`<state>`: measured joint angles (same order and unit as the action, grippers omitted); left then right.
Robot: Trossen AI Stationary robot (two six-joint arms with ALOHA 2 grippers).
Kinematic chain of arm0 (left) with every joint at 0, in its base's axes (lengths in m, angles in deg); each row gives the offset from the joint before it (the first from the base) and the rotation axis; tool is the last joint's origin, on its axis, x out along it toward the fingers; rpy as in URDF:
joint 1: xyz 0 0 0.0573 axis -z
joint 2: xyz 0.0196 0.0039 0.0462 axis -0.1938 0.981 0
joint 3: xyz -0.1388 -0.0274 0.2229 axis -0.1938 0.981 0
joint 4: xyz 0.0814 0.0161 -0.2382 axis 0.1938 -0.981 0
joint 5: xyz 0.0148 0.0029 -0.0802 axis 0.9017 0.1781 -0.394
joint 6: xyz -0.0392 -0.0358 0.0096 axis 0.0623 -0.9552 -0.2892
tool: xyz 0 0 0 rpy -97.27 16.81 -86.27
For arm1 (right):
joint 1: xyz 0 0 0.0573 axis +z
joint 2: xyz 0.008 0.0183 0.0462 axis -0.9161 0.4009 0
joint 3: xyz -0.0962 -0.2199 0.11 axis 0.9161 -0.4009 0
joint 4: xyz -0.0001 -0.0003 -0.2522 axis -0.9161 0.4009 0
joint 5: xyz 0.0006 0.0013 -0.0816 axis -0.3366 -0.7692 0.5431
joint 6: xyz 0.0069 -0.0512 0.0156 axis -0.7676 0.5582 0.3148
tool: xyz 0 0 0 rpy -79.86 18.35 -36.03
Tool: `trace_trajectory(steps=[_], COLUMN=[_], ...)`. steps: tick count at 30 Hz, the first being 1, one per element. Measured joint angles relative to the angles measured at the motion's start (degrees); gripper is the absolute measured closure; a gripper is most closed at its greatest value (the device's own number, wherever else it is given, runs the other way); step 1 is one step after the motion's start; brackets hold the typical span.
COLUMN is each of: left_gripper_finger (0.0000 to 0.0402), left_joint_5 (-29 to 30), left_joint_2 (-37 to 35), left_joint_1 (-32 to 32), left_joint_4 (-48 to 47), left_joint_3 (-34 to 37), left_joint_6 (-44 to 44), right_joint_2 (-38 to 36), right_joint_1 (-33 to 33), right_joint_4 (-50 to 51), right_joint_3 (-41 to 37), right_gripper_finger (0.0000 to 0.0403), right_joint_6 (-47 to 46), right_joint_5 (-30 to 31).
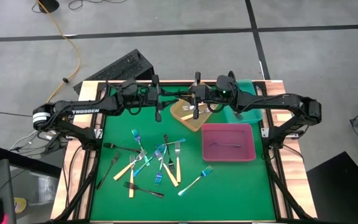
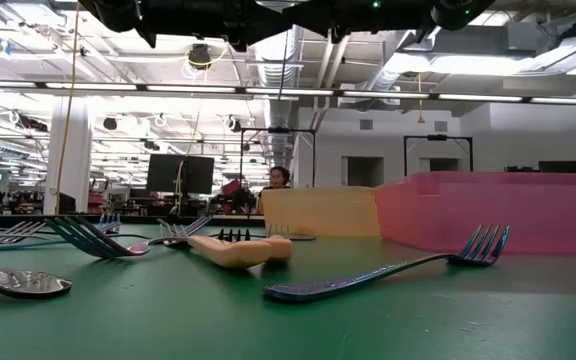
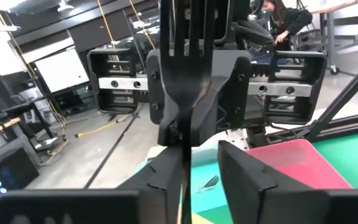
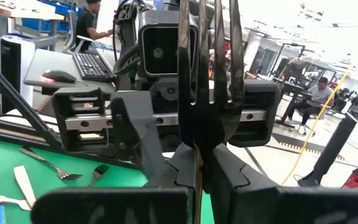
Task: Sort silverware by color (type)
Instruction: Put the black fork into the blue bin
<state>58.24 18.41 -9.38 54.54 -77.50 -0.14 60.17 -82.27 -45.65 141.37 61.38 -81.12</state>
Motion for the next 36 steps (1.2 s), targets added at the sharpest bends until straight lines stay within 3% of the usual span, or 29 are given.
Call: trace_trajectory(steps=[8, 15, 20, 26, 36], left_gripper_finger=[0.0265, 0.0243, 0.0241, 0.0241, 0.0241], left_joint_5=[6.8, 21.0, 27.4, 28.2, 28.4], left_joint_2=[0.1, 0.1, 0.1, 0.1, 0.1], left_joint_1=[-0.1, -0.1, 0.0, -0.1, -0.2], left_joint_4=[-5.9, -11.7, -14.3, -15.3, -17.0], left_joint_3=[0.1, 0.1, 0.1, 0.1, 0.1], left_joint_6=[0.9, 1.0, 0.2, -1.8, -4.1], right_joint_2=[-0.3, -0.3, -2.1, -6.6, -12.8], right_joint_1=[-0.8, -2.1, -3.5, -6.8, -17.9], right_joint_4=[0.4, 4.0, 14.0, 33.3, 58.7], right_joint_3=[0.0, 0.0, 0.0, 1.9, 3.1], right_gripper_finger=[0.0366, 0.0366, 0.0366, 0.0366, 0.0366], right_joint_6=[-2.2, -6.6, -7.7, -15.0, -26.9], right_joint_5=[2.4, 4.6, 15.3, 29.9, 30.1])
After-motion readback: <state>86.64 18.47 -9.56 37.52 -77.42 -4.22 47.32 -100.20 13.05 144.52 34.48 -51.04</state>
